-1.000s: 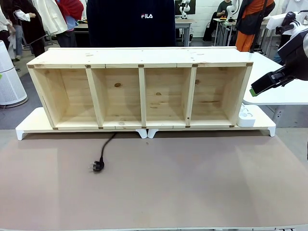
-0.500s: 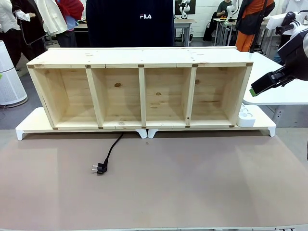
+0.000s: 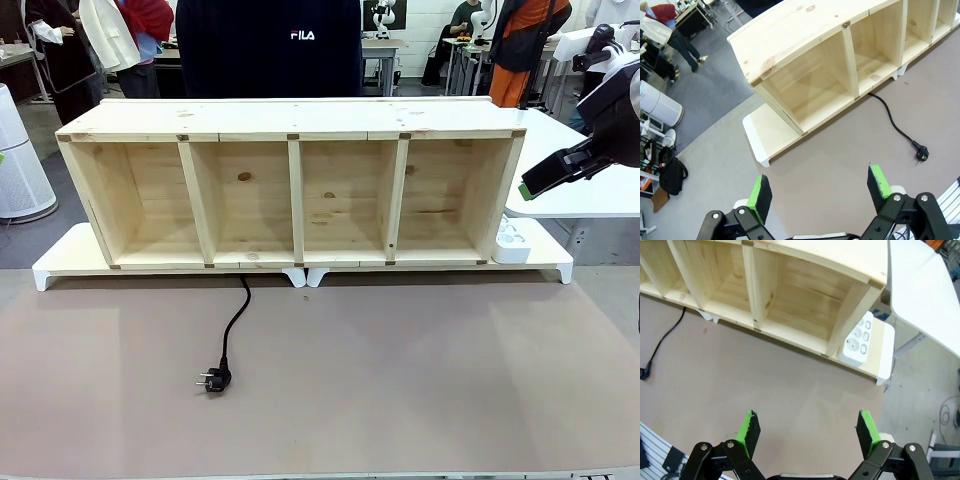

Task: Perform cable management.
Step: When the cord part of the Power Cable appears at the lower middle area of the table and stops, grasp the cord part of the Power Cable.

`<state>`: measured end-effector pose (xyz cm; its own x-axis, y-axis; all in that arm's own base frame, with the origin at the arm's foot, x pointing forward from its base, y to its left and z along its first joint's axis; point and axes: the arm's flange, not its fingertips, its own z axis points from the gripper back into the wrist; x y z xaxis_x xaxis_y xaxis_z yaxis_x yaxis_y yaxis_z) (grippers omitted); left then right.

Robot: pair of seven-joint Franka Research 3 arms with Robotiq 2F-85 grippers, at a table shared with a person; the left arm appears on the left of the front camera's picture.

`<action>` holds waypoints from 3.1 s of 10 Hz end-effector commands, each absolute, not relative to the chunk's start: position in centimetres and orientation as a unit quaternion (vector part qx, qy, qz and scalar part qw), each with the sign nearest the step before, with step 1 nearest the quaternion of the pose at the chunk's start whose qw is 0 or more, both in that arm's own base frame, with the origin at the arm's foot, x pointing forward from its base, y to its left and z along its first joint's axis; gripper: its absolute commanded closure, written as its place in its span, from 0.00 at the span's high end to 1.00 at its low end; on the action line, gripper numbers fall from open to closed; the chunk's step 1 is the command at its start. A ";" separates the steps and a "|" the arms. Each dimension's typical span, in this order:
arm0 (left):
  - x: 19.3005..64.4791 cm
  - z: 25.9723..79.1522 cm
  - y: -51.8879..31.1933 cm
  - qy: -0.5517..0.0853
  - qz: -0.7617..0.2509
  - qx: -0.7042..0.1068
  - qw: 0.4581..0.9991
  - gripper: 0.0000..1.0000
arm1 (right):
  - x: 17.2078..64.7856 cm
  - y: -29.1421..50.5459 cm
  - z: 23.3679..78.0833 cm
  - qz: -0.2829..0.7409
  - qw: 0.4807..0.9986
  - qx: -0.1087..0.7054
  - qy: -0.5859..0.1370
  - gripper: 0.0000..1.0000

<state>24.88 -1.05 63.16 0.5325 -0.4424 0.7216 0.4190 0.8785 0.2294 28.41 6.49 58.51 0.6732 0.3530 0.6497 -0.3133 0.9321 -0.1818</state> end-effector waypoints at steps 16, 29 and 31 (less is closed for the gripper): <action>25.2 63.1 -1.0 -0.421 -0.236 0.011 0.876 1.00 | 28.5 6.5 58.6 0.179 0.914 -0.027 -0.364 1.00; 25.2 63.1 -1.0 -0.421 -0.236 0.011 0.876 1.00 | 31.7 23.8 61.5 0.226 0.935 -0.027 -0.272 1.00; 25.2 63.1 -1.0 -0.421 -0.236 0.011 0.876 1.00 | 34.3 28.8 60.2 0.251 0.939 -0.024 -0.236 1.00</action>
